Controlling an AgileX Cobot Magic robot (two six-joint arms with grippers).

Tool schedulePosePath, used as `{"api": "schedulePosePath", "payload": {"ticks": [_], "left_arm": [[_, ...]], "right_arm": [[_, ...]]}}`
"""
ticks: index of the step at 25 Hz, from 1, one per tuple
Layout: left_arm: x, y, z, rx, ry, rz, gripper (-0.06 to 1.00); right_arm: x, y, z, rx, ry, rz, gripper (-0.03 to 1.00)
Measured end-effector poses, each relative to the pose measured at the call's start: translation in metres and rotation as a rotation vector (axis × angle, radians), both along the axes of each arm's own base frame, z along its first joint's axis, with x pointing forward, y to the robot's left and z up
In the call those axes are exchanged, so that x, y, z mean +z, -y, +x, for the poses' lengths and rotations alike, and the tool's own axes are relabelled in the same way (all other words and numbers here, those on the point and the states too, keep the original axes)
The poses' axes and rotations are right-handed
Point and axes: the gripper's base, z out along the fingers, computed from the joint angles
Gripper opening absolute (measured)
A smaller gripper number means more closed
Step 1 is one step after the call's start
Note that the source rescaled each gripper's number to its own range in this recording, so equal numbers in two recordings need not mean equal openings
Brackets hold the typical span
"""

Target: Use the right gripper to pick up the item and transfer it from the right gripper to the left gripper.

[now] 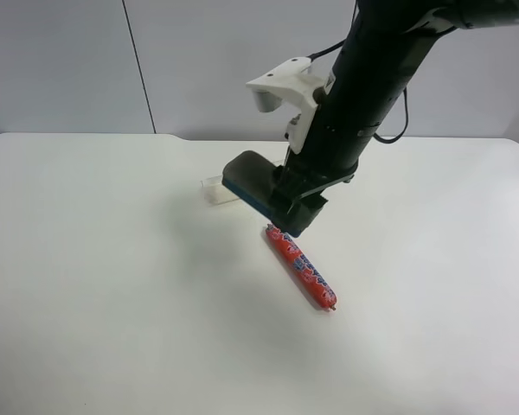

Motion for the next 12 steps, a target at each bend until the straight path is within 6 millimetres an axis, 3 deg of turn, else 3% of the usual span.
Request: {"api": "schedulePosePath", "payload": {"ticks": [4,12], "left_arm": [[0.013,0.010,0.024,-0.051,-0.119,-0.114,1.00],[0.021,0.027,0.080,-0.146,-0.373,-0.303,1.00]], "right_arm": [[0.000,-0.023,-0.020,0.119,0.009,0.000,0.00],[0.000,-0.040,-0.038,0.234,0.020,-0.002,0.00]]}}
